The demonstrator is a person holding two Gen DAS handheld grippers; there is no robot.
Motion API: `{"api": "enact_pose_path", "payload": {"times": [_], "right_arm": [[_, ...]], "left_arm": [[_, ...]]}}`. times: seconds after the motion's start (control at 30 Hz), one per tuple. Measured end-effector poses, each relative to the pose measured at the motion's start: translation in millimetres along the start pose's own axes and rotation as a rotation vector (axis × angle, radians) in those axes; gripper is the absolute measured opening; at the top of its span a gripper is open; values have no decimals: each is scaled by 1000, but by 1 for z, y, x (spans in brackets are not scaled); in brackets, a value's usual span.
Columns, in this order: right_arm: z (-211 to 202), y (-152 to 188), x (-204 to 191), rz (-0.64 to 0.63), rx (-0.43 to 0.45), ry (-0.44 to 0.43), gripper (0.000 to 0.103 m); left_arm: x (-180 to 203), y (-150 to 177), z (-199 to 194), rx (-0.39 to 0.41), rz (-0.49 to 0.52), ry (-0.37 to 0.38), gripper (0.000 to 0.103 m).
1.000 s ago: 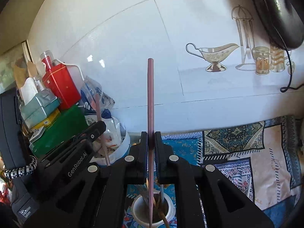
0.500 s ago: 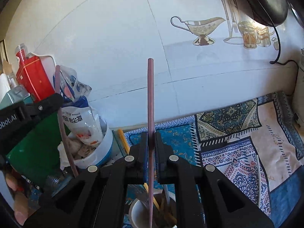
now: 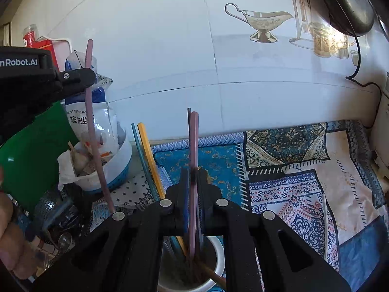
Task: Organize utensils
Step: 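Open both tools to release the chopsticks into the white cup, then move both tools back over the loose chopsticks on the cloth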
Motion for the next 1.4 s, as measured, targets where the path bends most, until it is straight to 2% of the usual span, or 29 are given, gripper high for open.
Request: {"api": "enact_pose_path", "payload": {"times": [0.4, 0.53, 0.7, 0.87, 0.93, 1.13, 1.4], "right_arm": [[-47, -16, 8, 24, -104, -57, 6], [-64, -21, 17, 34, -122, -54, 12], [-87, -24, 31, 24, -118, -36, 13], [-108, -23, 43, -6, -125, -37, 23], [-117, -24, 47, -25, -132, -47, 24], [-143, -27, 63, -75, -129, -61, 31], [-174, -33, 100, -102, -128, -68, 33]], "left_arm": [[21, 36, 4, -12, 34, -32, 4], [26, 47, -1, -31, 62, -48, 4], [35, 63, -10, -88, 102, -63, 4], [45, 77, -24, -150, 137, -108, 4], [48, 79, -33, -162, 139, -125, 5], [67, 69, -69, -158, 130, -158, 18], [116, 58, -117, -106, 116, -126, 35]]}}
Point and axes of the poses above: each gripper's, at about its wrist camera, not at the fingertips, and z roughly the way its jaws point, x to its right, y to its underside, the point moved 2 cm from there along z, roughly the way its jaws point, and after that the axes turned 15 degrees about -y, right-handed, at the moved point
